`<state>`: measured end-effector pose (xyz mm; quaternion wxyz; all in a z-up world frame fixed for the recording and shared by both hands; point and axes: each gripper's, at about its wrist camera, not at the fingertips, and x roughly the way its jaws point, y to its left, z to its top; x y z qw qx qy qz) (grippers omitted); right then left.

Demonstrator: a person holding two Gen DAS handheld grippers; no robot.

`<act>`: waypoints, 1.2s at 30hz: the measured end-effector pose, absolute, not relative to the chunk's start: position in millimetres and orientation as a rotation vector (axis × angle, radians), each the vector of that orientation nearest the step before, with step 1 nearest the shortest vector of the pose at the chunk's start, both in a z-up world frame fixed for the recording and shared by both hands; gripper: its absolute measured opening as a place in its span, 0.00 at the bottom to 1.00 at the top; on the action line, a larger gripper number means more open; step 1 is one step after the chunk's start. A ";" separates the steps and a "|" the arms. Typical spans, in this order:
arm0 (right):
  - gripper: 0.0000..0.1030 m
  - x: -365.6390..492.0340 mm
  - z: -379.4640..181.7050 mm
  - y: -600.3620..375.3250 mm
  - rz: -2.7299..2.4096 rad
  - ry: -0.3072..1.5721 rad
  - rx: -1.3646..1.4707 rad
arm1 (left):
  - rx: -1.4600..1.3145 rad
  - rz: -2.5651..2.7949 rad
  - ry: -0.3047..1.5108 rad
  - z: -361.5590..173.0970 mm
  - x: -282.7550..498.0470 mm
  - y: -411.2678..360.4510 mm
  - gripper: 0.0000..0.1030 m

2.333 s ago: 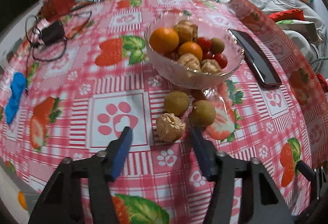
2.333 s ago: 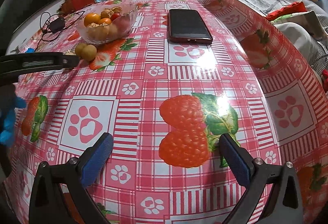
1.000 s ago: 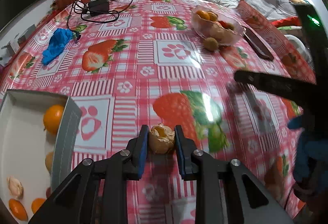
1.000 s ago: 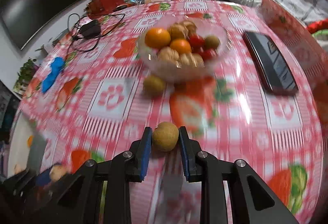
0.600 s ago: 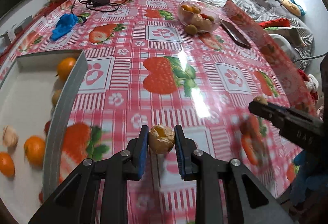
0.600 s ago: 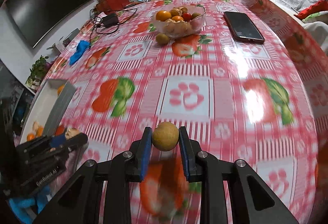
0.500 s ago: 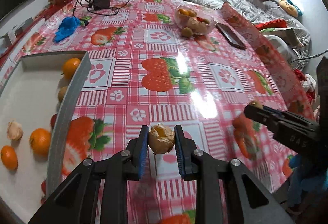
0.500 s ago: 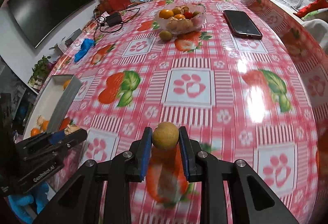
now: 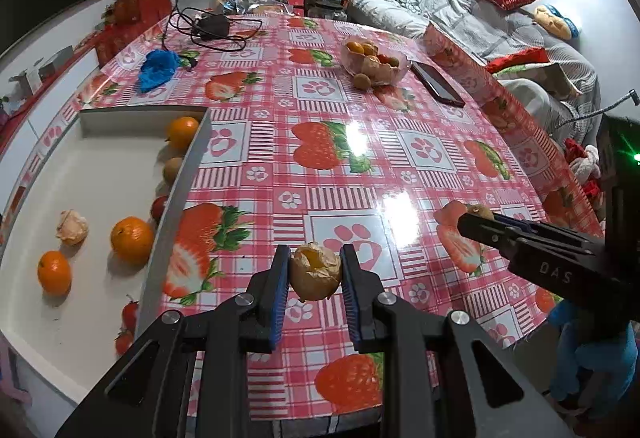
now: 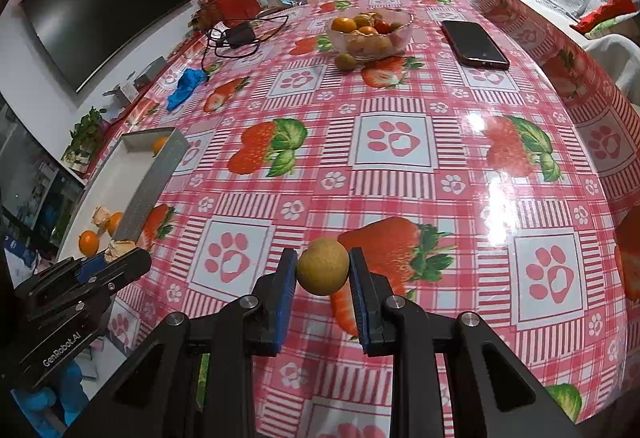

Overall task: Organize fruits
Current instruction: 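Carry both brown round fruits into the white tray and open both grippers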

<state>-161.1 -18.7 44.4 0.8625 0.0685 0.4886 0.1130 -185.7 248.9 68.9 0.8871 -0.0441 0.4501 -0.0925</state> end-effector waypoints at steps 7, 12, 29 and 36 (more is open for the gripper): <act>0.27 -165.7 48.6 -1.3 0.253 1.027 0.116 | -0.120 -0.180 0.923 71.6 -192.7 263.3 0.26; 0.27 -166.7 50.5 10.1 0.266 1.026 0.096 | -0.141 -0.168 0.915 72.4 -195.3 273.3 0.26; 0.27 -148.4 66.9 108.5 0.441 1.029 -0.011 | -0.203 0.029 0.837 92.7 -197.4 379.8 0.26; 0.27 -133.5 62.0 189.3 0.581 1.062 -0.074 | -0.249 0.134 0.874 71.8 -195.7 426.1 0.26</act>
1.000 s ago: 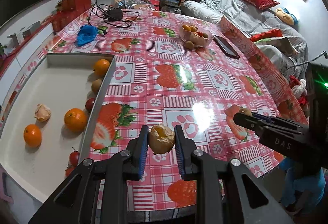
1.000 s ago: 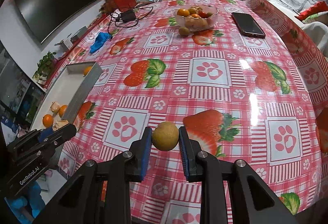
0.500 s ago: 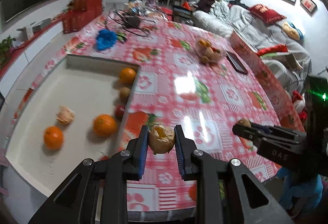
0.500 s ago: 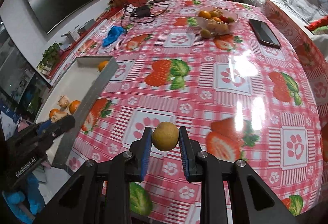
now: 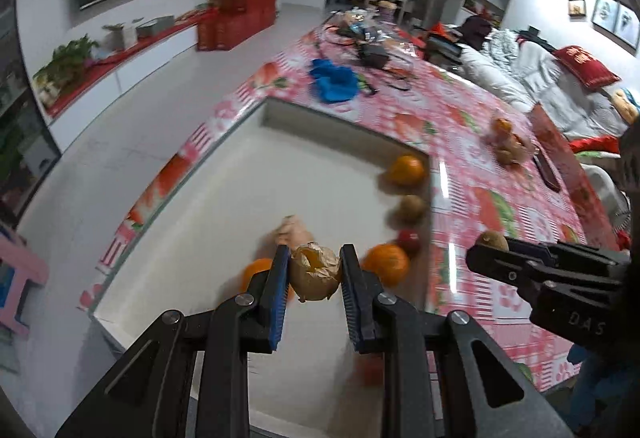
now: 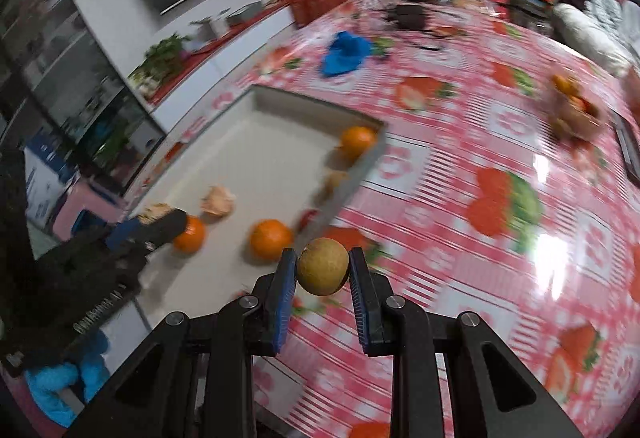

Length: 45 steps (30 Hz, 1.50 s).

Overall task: Organize fruits
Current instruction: 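Carry both brown round fruits into the white tray and open both grippers, then withdraw both open grippers from the tray over the table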

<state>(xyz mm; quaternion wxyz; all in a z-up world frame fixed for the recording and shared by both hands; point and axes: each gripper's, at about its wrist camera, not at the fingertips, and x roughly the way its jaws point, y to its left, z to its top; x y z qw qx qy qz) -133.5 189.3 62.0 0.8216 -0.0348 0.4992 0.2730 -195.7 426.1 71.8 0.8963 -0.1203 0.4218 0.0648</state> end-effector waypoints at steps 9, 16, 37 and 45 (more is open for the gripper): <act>0.27 -109.3 41.9 245.3 0.615 1.105 -0.162 | -0.282 0.191 0.938 50.6 -178.9 453.2 0.31; 0.28 -99.1 32.7 260.0 0.608 1.141 -0.201 | -0.278 0.211 0.924 49.3 -177.9 459.0 0.78; 0.79 -97.6 54.5 224.0 0.506 1.117 -0.167 | -0.277 0.217 0.939 58.8 -186.0 452.0 1.00; 1.00 -102.5 65.8 215.2 0.528 1.115 -0.132 | -0.196 0.218 0.976 63.7 -193.4 431.5 1.00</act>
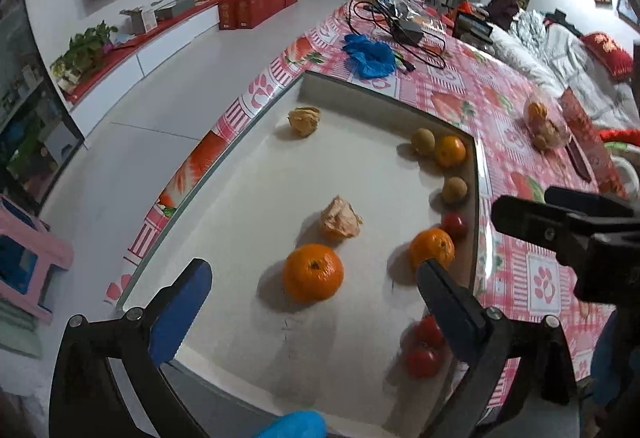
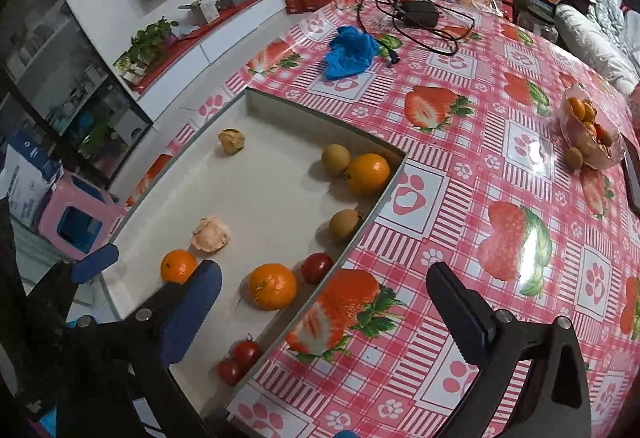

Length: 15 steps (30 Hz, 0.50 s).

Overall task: Organize fruits
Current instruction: 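Withdraw both open grippers from the tray over the table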

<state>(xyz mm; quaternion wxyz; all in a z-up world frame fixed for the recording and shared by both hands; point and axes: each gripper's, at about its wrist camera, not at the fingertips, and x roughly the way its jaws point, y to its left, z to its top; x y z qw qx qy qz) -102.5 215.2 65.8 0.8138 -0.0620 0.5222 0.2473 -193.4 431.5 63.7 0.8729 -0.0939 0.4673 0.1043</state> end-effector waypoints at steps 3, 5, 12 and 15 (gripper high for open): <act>1.00 -107.7 69.7 220.1 0.543 1.111 -0.161 | -0.170 0.221 0.985 66.9 -195.7 423.8 1.00; 1.00 -112.0 71.9 223.6 0.547 1.103 -0.187 | -0.157 0.224 0.990 68.8 -196.6 419.3 1.00; 1.00 -126.0 74.7 228.4 0.563 1.093 -0.243 | -0.115 0.243 1.002 73.5 -202.0 407.7 1.00; 1.00 -129.3 75.2 225.9 0.565 1.095 -0.244 | -0.094 0.244 1.003 74.8 -204.1 401.7 1.00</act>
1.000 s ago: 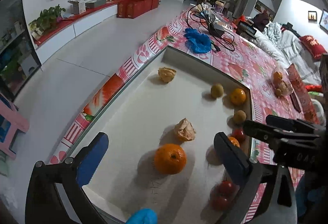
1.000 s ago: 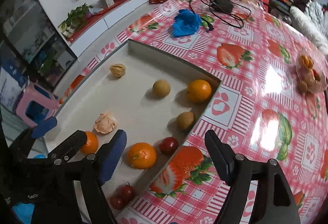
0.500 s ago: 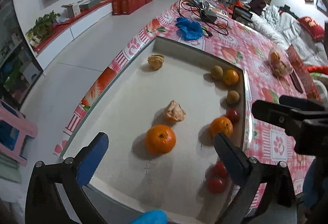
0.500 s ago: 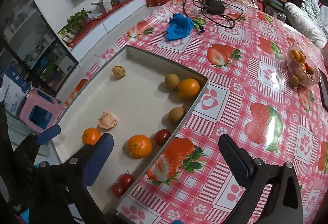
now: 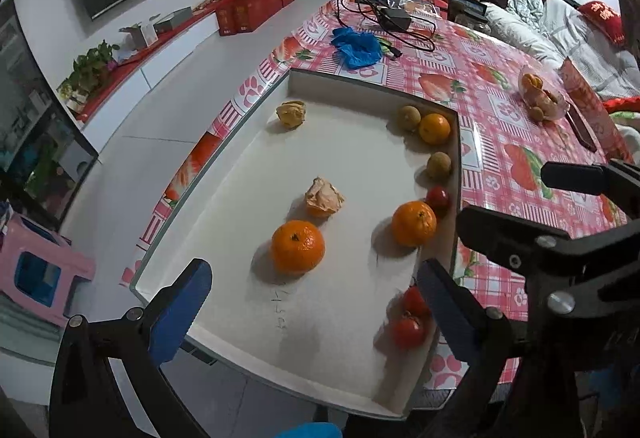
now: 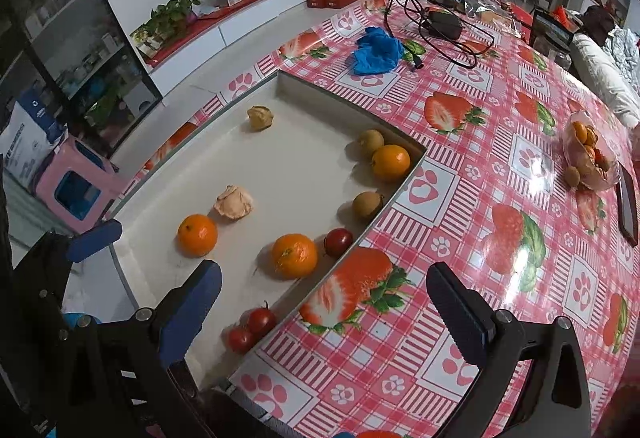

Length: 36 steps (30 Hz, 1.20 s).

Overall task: Organize fruits
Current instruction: 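Withdraw both open grippers from the tray over the table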

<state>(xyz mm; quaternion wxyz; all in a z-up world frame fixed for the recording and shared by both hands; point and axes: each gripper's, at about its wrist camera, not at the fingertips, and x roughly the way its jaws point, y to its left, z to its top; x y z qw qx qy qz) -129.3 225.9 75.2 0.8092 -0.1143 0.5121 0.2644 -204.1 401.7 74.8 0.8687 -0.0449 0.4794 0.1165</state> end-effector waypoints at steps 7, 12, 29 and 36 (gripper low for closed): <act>1.00 -132.8 73.6 217.0 0.558 1.105 -0.241 | -0.061 0.231 1.006 76.0 -206.6 387.9 1.00; 1.00 -135.7 72.8 213.4 0.558 1.107 -0.240 | -0.040 0.232 1.011 76.2 -206.8 381.5 1.00; 1.00 -141.2 68.5 214.4 0.564 1.108 -0.262 | -0.011 0.233 1.017 75.2 -206.0 372.3 1.00; 1.00 -142.3 66.1 214.7 0.564 1.110 -0.274 | 0.007 0.208 0.993 76.3 -209.2 369.4 1.00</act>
